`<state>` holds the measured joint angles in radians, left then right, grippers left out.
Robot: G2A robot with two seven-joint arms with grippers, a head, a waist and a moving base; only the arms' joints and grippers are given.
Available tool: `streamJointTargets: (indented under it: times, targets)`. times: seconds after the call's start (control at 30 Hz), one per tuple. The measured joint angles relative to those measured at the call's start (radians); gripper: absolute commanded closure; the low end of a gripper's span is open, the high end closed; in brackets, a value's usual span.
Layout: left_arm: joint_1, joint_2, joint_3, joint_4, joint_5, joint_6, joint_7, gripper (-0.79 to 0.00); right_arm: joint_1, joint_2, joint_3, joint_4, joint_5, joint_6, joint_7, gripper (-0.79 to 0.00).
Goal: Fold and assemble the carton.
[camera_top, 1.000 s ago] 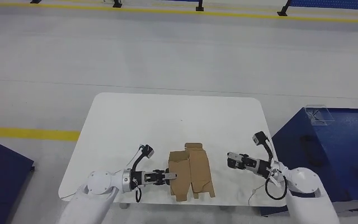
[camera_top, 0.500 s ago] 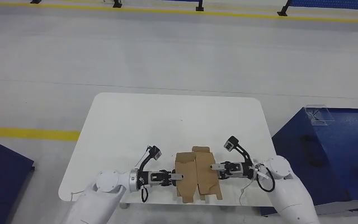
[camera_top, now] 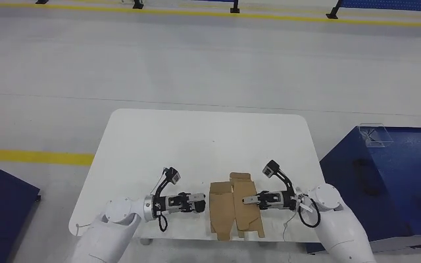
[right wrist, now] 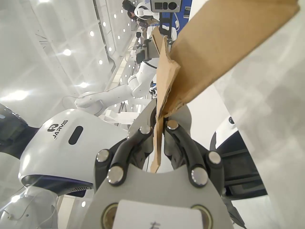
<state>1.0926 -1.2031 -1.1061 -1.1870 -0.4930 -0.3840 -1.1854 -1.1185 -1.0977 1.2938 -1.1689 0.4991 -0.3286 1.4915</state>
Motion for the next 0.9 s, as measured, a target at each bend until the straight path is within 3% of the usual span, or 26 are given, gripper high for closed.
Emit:
streamJointTargets:
  times: [0.13,0.27,0.4,0.67,0.9]
  targets:
    - [0.021,0.022,-0.079,0.037,0.01,0.001,0.01,-0.785,0.0,0.0,0.0,0.0,0.0,0.0,0.0,0.0]
    - [0.021,0.023,-0.083,0.04,0.012,0.0,0.012,-0.785,-0.001,0.0,0.002,-0.003,0.003,0.0,-0.003,0.0]
    - [0.021,0.023,-0.083,0.04,0.012,0.0,0.012,-0.785,-0.004,0.011,0.067,-0.083,0.024,-0.047,-0.081,0.0]
    - [0.021,0.023,-0.083,0.04,0.012,0.0,0.012,-0.785,-0.051,0.031,0.228,-0.443,0.052,-0.22,-0.219,0.0]
    - [0.021,0.023,-0.083,0.04,0.012,0.0,0.012,-0.785,-0.086,0.031,0.241,-0.701,0.062,-0.305,-0.316,0.0]
